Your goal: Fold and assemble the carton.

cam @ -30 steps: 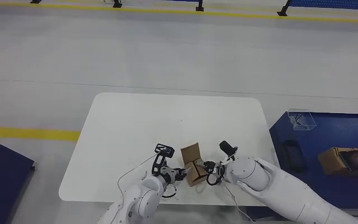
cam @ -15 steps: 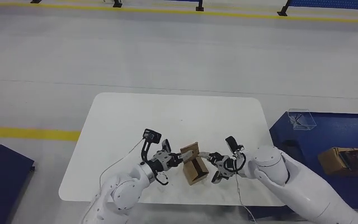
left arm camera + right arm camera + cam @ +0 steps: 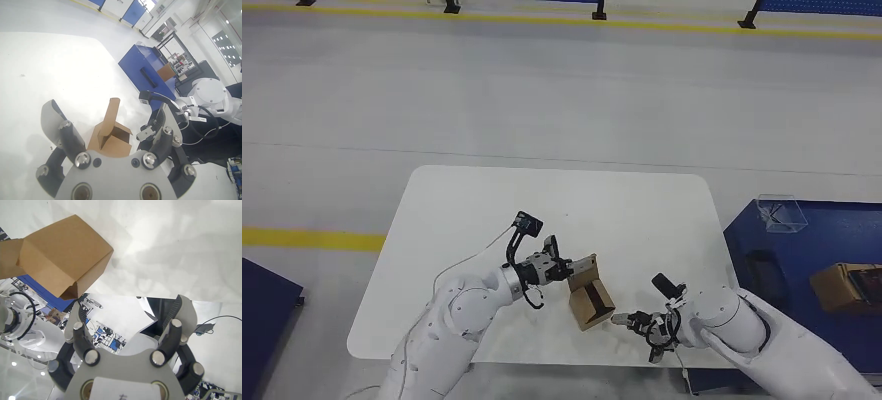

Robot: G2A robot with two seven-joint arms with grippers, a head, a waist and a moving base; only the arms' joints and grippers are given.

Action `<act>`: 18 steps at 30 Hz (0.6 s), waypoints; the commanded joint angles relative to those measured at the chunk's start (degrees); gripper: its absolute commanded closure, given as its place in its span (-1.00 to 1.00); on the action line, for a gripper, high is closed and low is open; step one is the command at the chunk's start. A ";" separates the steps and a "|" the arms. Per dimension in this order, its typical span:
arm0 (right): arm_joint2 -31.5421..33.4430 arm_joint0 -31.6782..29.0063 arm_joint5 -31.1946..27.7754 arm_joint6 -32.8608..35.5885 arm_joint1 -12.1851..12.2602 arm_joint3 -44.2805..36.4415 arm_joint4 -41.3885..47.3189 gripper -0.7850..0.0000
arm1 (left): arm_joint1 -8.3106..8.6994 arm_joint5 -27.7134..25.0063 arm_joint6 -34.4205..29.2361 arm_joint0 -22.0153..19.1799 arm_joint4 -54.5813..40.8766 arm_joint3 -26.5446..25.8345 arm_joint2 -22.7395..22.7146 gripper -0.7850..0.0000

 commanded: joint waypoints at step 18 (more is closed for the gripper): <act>-0.45 2.65 0.82 -0.19 -2.78 6.45 -1.10 -1.00 | 0.25 -10.41 -7.59 -0.93 -9.64 2.85 2.34 -1.00</act>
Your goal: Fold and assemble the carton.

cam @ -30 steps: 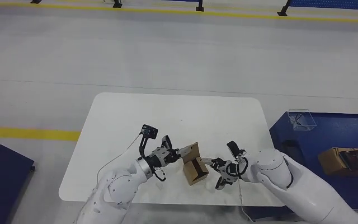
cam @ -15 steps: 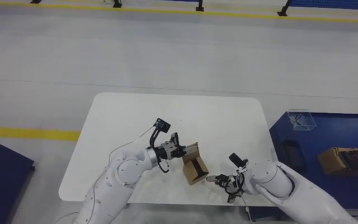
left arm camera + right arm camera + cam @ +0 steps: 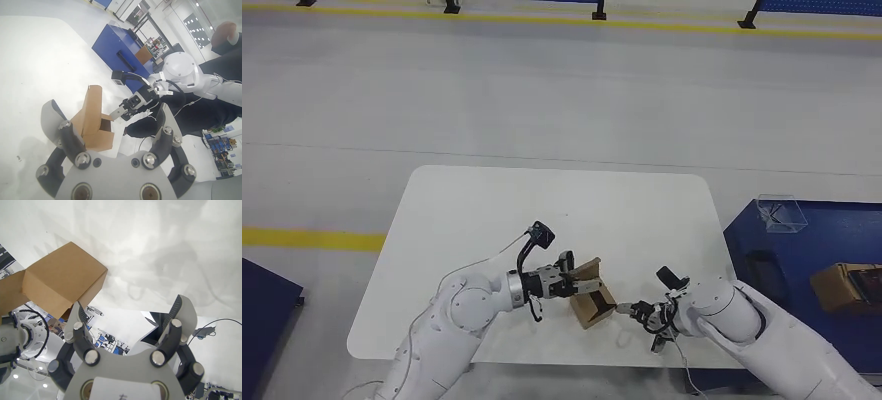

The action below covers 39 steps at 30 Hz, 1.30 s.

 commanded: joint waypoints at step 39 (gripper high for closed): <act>1.21 1.37 0.68 3.47 -3.08 4.51 -2.57 -1.00 | 0.42 6.48 6.94 5.43 20.52 -10.20 6.84 -1.00</act>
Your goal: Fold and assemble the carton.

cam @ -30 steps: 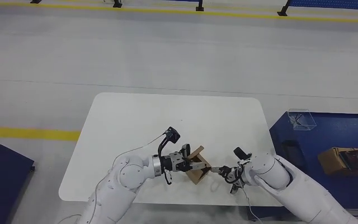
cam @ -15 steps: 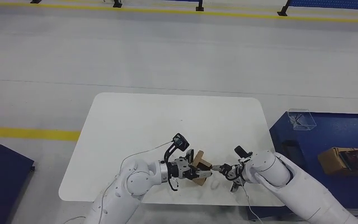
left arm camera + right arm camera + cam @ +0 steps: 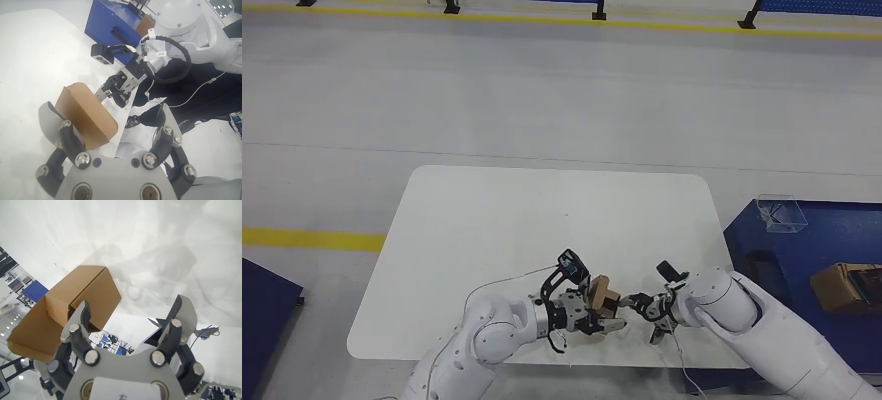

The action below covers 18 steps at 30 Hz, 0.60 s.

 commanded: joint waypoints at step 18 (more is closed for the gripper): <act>0.55 0.21 0.59 2.19 -0.81 0.95 -1.61 -1.00 | 0.06 8.02 7.59 2.15 9.19 -3.27 -0.44 -1.00</act>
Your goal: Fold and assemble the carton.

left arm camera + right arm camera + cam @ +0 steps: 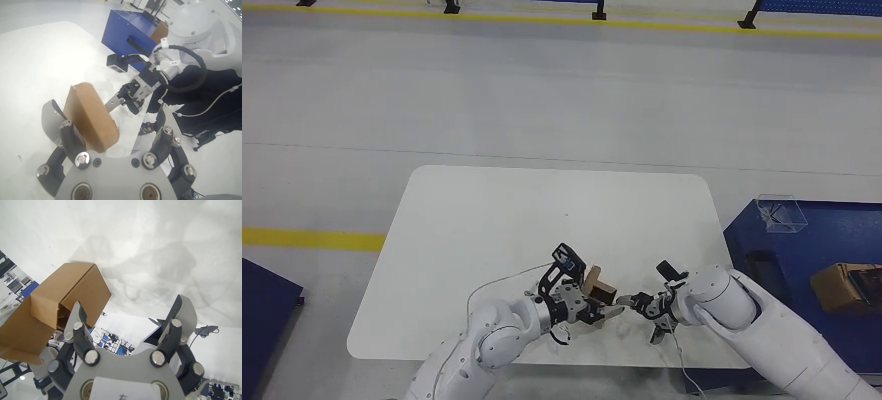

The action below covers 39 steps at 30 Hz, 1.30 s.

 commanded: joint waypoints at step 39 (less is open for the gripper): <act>5.66 -2.47 -4.83 0.70 -0.54 1.30 1.24 -1.00 | -0.60 -1.10 -2.80 -0.65 -0.01 1.32 3.29 -1.00</act>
